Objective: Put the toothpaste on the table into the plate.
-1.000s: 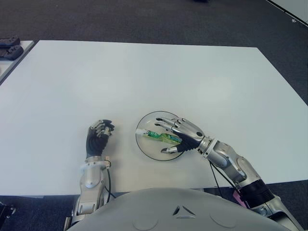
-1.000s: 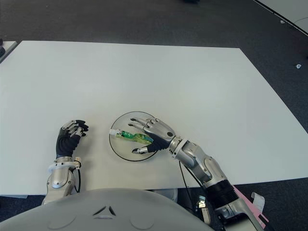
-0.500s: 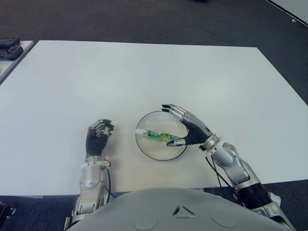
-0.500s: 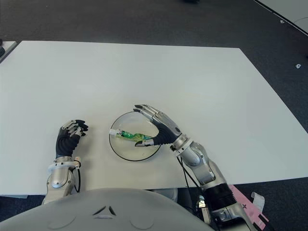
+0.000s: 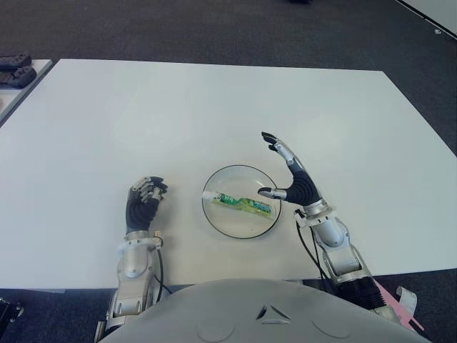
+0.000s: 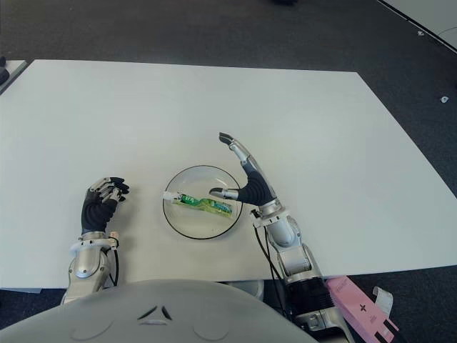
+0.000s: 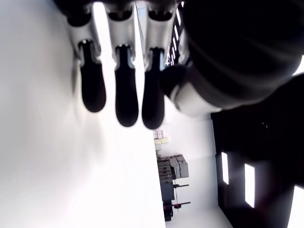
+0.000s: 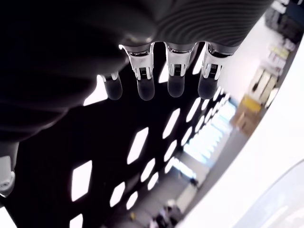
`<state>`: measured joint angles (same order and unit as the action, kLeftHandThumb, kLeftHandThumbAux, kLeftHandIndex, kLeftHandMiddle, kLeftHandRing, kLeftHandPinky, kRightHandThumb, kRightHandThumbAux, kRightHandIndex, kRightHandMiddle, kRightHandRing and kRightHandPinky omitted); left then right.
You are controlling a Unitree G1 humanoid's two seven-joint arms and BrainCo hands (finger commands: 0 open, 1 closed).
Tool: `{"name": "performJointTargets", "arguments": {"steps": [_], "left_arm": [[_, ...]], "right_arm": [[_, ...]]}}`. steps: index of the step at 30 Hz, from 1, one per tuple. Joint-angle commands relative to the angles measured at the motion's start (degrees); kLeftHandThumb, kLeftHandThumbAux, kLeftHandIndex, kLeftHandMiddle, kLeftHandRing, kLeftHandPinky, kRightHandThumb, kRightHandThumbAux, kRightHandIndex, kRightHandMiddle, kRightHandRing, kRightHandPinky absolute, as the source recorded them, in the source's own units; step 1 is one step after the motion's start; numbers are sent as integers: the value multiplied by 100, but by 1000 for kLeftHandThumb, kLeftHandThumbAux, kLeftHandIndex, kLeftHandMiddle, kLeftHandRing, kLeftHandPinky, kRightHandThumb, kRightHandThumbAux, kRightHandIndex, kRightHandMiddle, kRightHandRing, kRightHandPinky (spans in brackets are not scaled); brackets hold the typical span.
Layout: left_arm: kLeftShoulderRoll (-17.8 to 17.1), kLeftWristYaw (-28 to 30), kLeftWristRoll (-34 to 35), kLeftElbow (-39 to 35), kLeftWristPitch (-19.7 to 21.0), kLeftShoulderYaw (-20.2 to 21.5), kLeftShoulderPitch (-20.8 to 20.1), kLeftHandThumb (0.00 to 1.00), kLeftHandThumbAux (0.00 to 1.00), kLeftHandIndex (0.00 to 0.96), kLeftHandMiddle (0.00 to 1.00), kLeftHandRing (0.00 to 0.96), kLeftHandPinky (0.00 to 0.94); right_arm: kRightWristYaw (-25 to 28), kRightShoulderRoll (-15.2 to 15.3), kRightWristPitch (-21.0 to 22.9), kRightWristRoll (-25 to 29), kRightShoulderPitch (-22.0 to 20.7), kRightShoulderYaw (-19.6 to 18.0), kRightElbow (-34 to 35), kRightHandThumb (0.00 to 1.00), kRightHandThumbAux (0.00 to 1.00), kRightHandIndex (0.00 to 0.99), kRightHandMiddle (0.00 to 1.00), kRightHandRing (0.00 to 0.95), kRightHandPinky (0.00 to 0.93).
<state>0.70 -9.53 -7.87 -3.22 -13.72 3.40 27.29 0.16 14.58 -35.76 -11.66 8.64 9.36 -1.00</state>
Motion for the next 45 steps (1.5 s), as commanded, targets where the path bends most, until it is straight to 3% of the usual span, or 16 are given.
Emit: {"name": "performJointTargets", "arguments": {"steps": [1, 5, 7, 10, 16, 31, 37, 45], "left_arm": [[-15, 10, -6, 122, 30, -3, -59, 707, 718, 431, 508, 514, 520], [-24, 25, 9, 138, 11, 7, -76, 707, 718, 431, 507, 514, 517], [-26, 25, 9, 138, 0, 9, -81, 707, 718, 431, 507, 515, 525], [-29, 24, 10, 142, 7, 14, -95, 708, 718, 431, 508, 517, 530], [-24, 27, 24, 145, 23, 21, -114, 708, 718, 431, 510, 515, 523], [-11, 11, 23, 153, 53, 28, -142, 709, 718, 431, 512, 519, 524], [-12, -10, -12, 137, 93, 27, -151, 709, 718, 431, 506, 514, 520], [-6, -18, -27, 127, 129, 23, -162, 708, 719, 431, 503, 511, 518]], "right_arm": [[-302, -498, 161, 473, -17, -302, -229, 92, 606, 67, 67, 41, 125], [-323, -896, 403, 1059, -20, -461, -315, 169, 648, 123, 120, 92, 174], [-186, -1095, 547, 1624, -11, -580, -412, 208, 668, 146, 144, 118, 198], [99, -1211, 616, 2206, -33, -759, -656, 267, 685, 176, 176, 150, 221], [372, -1431, 903, 2792, -65, -1017, -760, 331, 696, 210, 214, 187, 249], [338, -1681, 946, 2623, 114, -1407, -1069, 391, 730, 211, 257, 227, 279], [315, -1708, 803, 2506, 87, -1572, -1470, 364, 743, 224, 270, 244, 302], [176, -1644, 641, 2267, -33, -1776, -2105, 304, 784, 308, 357, 333, 390]]}}
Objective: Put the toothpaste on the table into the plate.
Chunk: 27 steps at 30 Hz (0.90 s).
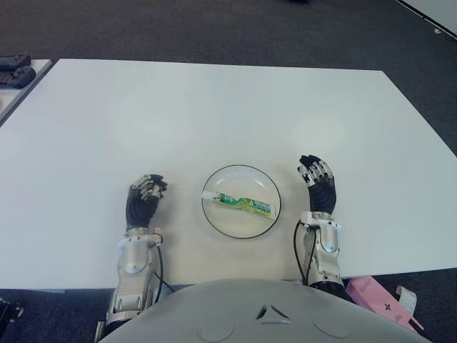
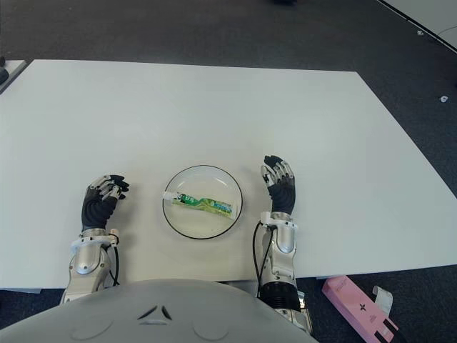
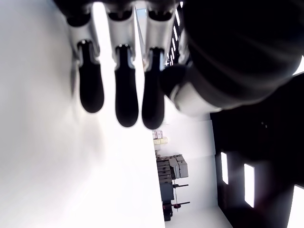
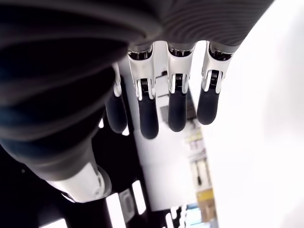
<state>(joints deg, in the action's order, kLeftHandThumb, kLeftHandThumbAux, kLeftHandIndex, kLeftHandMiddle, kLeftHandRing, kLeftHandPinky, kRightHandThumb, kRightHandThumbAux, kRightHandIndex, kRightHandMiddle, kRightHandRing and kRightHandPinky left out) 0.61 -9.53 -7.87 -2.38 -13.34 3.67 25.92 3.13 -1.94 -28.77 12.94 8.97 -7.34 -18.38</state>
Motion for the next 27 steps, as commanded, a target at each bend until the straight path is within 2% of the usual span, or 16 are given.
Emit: {"name": "performJointTargets", "arguments": {"steps": [1, 8, 11, 12, 15, 21, 27], "left_arm": [[2, -17, -24, 46, 89, -3, -27, 708, 719, 431, 503, 511, 519], [10, -14, -19, 42, 116, -11, -36, 708, 719, 430, 505, 514, 518], [13, -5, -1, 45, 113, -11, -36, 707, 719, 430, 506, 514, 518], [14, -3, 2, 48, 108, -11, -36, 707, 719, 430, 505, 515, 520], [14, -2, 5, 51, 92, -14, -33, 707, 719, 430, 505, 515, 524], [27, -23, -25, 29, 113, -29, -17, 707, 718, 430, 504, 513, 516], [21, -16, -33, 28, 121, -35, -13, 707, 718, 430, 506, 513, 515]], "right_arm": [[-142, 12, -73, -221, -82, -124, -418, 287, 793, 317, 371, 349, 402], [-626, -56, 94, -566, -84, -192, -412, 278, 880, 388, 437, 425, 456], [-847, -75, 297, -715, -56, -196, -330, 559, 781, 410, 457, 446, 466], [-900, -77, 361, -754, -48, -194, -303, 610, 763, 414, 464, 454, 473], [-1020, -71, 559, -862, -11, -177, -218, 671, 741, 420, 474, 464, 478], [-1210, -56, 1013, -1018, 64, -168, -2, 700, 731, 423, 483, 473, 467], [-1257, -62, 1277, -1065, 151, -167, 199, 704, 729, 423, 486, 478, 475]]}}
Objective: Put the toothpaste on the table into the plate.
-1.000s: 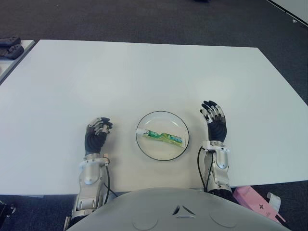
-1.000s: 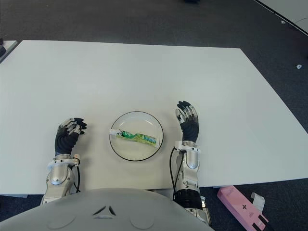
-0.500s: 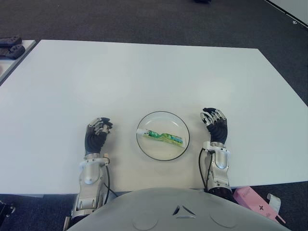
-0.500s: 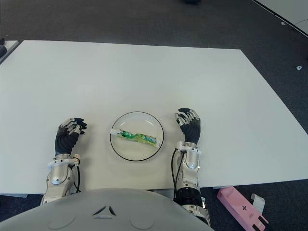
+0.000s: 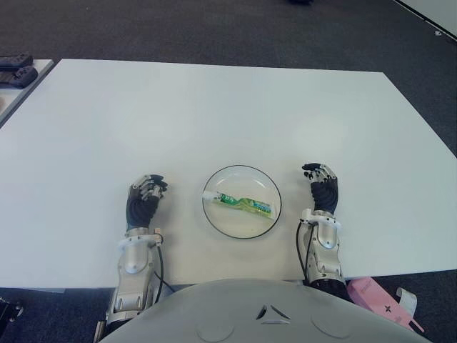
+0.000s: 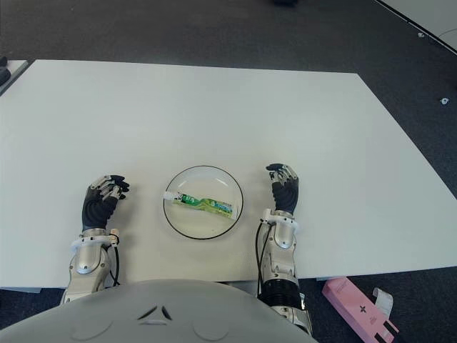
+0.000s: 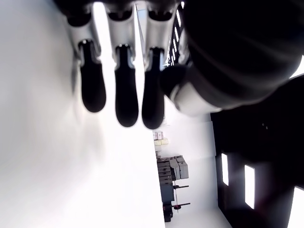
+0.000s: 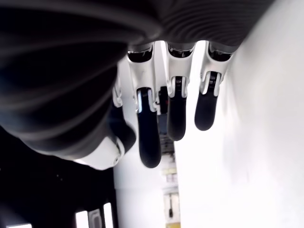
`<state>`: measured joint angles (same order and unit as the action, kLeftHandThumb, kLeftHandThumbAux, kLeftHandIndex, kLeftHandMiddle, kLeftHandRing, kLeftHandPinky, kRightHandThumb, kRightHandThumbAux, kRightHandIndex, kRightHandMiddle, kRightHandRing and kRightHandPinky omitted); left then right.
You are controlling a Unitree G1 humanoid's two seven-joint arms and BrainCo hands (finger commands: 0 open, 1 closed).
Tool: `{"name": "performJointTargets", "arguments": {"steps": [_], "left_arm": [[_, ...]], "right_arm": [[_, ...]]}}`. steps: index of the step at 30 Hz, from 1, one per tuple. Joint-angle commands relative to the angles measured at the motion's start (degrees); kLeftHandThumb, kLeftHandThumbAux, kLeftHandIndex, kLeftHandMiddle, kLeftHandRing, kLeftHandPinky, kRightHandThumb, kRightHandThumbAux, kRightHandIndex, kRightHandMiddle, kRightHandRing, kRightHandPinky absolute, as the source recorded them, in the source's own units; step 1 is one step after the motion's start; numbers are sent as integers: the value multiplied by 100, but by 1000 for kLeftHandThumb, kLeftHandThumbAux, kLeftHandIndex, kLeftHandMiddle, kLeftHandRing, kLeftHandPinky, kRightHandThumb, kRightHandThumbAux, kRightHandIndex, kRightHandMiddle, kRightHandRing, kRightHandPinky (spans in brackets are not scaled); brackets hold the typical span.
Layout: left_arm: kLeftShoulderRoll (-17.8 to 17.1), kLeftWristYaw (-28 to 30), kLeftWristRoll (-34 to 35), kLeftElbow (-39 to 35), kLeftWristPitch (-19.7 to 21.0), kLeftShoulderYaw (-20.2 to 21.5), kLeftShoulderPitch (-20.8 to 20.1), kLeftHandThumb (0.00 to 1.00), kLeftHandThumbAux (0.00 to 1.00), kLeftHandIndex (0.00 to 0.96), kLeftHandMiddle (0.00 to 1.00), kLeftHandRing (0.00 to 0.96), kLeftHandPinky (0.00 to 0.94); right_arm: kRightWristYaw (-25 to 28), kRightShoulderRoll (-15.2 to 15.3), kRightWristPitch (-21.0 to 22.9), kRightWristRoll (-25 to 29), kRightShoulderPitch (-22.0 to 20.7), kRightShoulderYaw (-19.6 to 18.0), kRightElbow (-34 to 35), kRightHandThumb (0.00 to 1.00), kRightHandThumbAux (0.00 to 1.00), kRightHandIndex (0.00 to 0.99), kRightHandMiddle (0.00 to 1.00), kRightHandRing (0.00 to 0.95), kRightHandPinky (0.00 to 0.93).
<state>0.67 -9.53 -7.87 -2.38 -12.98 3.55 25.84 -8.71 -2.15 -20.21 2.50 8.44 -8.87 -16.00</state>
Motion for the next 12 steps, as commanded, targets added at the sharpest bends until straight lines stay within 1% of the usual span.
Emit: {"name": "performJointTargets", "arguments": {"steps": [1, 12], "left_arm": [[14, -11, -25, 31, 67, -26, -6, 707, 718, 430, 506, 513, 516], [17, -10, -23, 50, 23, -40, -24, 707, 718, 430, 509, 516, 518]], "right_arm": [[-72, -40, 456, -26, 219, -16, -6, 704, 729, 423, 486, 478, 475], [114, 71, 643, -44, 377, 56, 240, 705, 730, 421, 487, 484, 481]]}}
